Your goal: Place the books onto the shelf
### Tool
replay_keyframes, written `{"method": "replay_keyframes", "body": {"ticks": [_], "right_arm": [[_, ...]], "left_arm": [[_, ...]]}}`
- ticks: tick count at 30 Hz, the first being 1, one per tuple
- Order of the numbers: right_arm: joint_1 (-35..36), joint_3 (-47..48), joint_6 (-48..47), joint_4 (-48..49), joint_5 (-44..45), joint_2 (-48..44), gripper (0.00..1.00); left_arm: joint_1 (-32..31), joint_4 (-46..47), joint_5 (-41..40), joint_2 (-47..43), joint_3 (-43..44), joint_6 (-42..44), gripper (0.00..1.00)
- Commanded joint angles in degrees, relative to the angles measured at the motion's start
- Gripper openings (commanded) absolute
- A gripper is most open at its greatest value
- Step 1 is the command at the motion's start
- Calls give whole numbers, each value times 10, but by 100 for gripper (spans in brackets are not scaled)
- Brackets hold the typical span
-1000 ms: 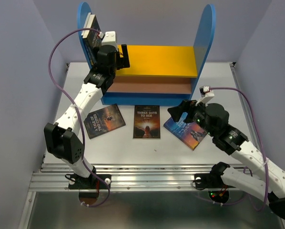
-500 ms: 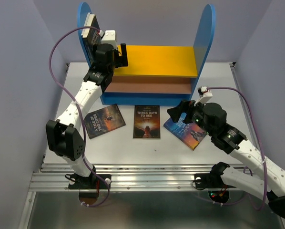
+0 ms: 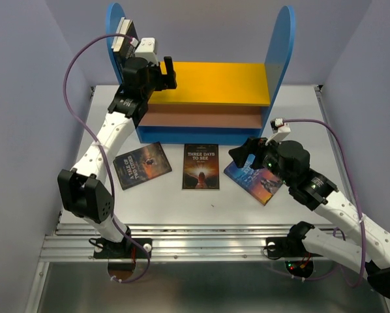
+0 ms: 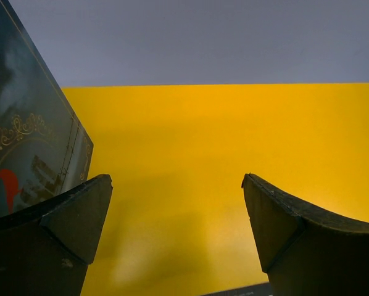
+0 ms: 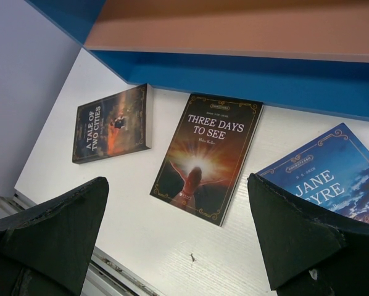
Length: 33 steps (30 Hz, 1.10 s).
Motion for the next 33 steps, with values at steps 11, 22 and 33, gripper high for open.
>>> {"method": "replay_keyframes", "body": {"ticks": [11,22,33], "right_arm": [[-2,20,-1,6,8,-5,100],[-2,17,7,-15,24,-4,100],[-2,2,41,-88,66,2,100]], "left_arm": [[6,52,128,-130,-20,-31,99],[6,71,213,-217,-107,-54,99],[4,118,210,-392,-335,-163,99]]}}
